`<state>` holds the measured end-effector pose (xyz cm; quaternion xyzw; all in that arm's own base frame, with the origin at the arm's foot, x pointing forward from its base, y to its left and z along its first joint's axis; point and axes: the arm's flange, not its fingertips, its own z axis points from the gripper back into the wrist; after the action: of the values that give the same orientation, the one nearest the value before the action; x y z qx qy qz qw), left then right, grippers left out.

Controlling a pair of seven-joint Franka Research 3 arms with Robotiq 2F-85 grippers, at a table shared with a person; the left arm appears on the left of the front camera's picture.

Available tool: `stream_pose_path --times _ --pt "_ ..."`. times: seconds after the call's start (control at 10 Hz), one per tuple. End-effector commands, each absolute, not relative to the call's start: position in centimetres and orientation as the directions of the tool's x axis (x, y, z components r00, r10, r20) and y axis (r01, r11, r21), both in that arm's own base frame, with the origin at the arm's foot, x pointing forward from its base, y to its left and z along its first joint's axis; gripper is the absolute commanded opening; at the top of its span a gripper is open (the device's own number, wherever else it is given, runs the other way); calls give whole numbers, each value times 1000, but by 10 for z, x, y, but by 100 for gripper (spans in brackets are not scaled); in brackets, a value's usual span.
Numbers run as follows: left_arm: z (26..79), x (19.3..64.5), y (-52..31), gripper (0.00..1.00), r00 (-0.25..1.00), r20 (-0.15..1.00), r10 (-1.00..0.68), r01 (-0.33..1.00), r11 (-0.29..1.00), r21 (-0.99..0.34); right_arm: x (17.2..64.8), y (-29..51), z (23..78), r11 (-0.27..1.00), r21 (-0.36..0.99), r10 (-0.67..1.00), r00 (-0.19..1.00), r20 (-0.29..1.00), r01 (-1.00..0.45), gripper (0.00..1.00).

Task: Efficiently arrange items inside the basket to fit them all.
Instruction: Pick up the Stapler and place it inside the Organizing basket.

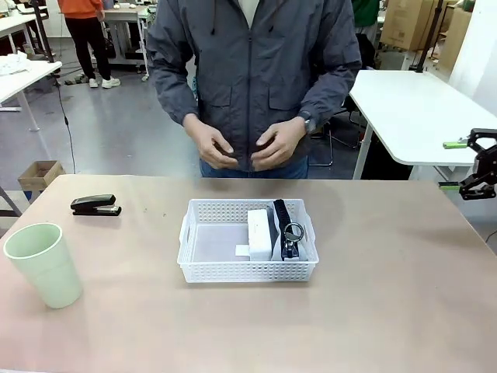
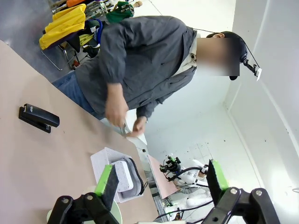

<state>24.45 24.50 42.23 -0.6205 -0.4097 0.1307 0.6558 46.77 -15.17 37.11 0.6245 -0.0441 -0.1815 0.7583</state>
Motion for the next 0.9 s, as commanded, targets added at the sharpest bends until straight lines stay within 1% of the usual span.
stream_pose_path --times 0.0,0.8 --pt "424 244 245 100 621 391 679 359 197 -912 469 -157 372 165 965 -316 938 -144 204 100" --pt "424 244 245 100 621 391 679 359 197 -912 469 -157 372 165 965 -316 938 -144 204 100"
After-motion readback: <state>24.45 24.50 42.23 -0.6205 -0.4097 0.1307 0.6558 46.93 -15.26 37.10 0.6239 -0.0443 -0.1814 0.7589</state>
